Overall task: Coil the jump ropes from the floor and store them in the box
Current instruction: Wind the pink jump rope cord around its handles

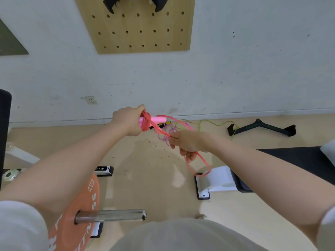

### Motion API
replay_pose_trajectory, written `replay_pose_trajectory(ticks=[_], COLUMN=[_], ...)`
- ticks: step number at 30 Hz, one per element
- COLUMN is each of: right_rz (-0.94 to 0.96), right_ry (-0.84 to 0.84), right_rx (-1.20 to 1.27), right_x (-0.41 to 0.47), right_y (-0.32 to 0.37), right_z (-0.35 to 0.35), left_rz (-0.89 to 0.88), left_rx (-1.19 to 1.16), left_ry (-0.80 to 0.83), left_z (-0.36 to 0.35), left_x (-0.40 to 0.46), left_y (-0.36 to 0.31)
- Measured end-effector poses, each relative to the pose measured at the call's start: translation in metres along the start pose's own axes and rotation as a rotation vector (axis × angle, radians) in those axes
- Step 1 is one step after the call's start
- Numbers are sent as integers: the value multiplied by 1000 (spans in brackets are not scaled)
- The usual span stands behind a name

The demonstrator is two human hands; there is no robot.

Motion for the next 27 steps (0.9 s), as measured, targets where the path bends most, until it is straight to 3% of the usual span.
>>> replay_pose_trajectory(ticks=[4,9,12,16,19,20,21,22,24,25,26,27], right_rz=[18,224,260,243,157,148,90,25,118,-30,-96,103], right_ry=[6,138,138,93,183,207,163,-62,-267,-471,-130,-292], right_rx=[-376,-312,-296,-172,135,105,29,-92,-504,-386,-711,-669], right_x=[6,-1,1,3,-6,-16,-8,-2,-11,-17,-9,7], right_y=[-16,21,27,5,0,-2,1,-7,9,20,22,26], right_z=[19,-10,-13,-14,-27,-22,-21,-4,34,55,43,48], left_rz=[-32,56,93,-223,-430,-454,-458,-443,-446,-447,-424,-393], left_rx=[108,-83,-327,-579,-490,-417,-327,-232,-99,-33,26,107], left_ry=[-4,20,184,592,697,689,674,657,648,637,603,562], left_z=[-11,-20,-22,-13,0,3,7,7,6,2,1,-1], left_x=[-2,-3,-2,-23,-49,-52,-56,-58,-67,-72,-76,-77], left_y=[3,-10,-20,-49,-71,-74,-76,-75,-78,-80,-82,-82])
Point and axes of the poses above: each hand's wrist, its own x-axis towards the middle knuckle, its own z-axis out of the back of the hand, y = z × x, the point moved 6 cm from there along x, towards the middle knuckle, and after that the axes turned 12 degrees about z, right-handed, at the moved point
